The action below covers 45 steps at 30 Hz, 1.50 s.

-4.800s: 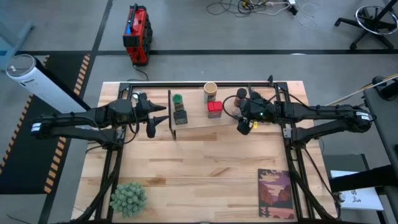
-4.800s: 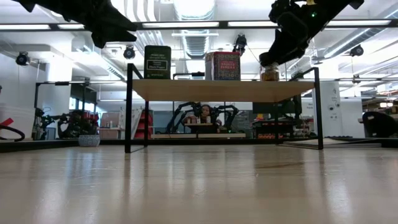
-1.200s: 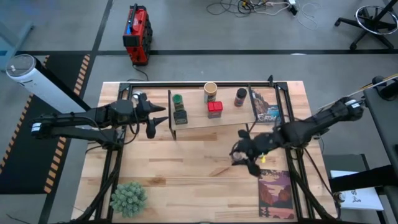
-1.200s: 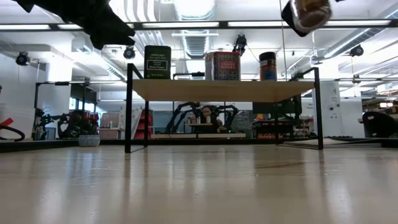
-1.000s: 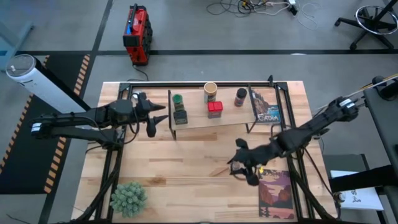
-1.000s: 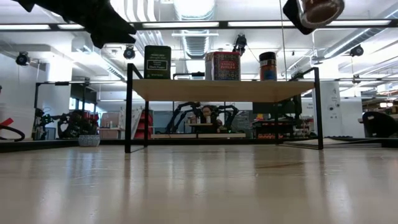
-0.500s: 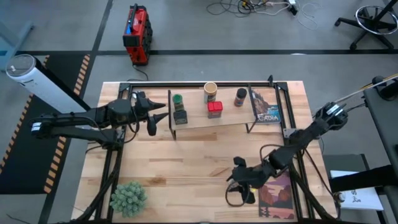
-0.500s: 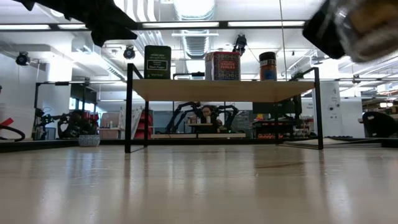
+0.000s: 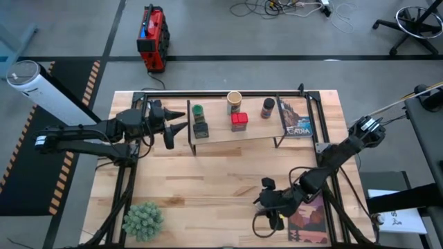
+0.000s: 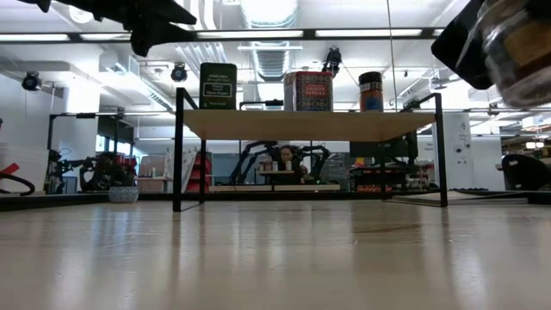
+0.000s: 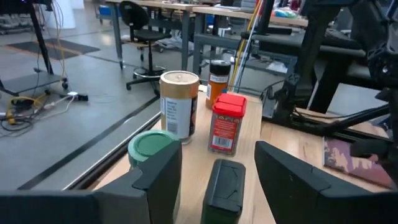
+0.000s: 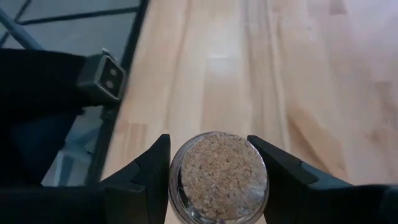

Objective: Shelf spices
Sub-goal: Remove the brown seasoning bottle from the shelf

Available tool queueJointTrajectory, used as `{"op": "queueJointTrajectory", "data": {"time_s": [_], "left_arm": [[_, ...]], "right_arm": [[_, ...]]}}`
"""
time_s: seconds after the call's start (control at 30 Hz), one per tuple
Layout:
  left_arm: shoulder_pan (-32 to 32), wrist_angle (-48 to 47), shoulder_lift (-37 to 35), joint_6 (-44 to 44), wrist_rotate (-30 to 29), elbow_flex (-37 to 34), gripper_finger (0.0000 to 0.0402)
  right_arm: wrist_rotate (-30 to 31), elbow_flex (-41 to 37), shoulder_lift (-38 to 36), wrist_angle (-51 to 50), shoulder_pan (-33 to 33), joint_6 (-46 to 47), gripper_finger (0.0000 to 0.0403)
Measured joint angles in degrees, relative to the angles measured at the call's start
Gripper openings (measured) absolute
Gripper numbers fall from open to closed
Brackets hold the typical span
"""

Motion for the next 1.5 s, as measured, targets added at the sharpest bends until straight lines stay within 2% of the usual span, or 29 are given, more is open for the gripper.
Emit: {"op": "queueJointTrajectory", "data": {"time_s": [0.23, 0.57, 0.9, 1.17, 1.5], "left_arm": [[-2.75, 0.23, 1.15, -1.74, 0.51, 0.00, 0.0192], [-6.50, 5.49, 4.66, -3.27, 0.48, 0.00, 0.0192], [-6.98, 5.62, 6.60, -1.59, 0.48, 0.00, 0.0192], [-6.98, 5.63, 6.36, -0.12, 0.12, 0.00, 0.0192], [-6.98, 5.62, 6.36, 0.44, 0.00, 0.00, 0.0192]], "right_arm": [[0.45, 0.00, 4.80, 2.12, 2.82, 0.69, 0.0168], [0.03, 0.00, 9.50, 4.59, 5.96, 1.82, 0.0171], [0.94, -0.31, 10.40, 1.11, 6.64, 1.63, 0.0175], [1.69, -0.33, 10.36, 2.02, 6.77, -0.81, 0.0166], [1.65, -0.92, 11.50, 2.02, 6.77, -0.34, 0.0184]]}}
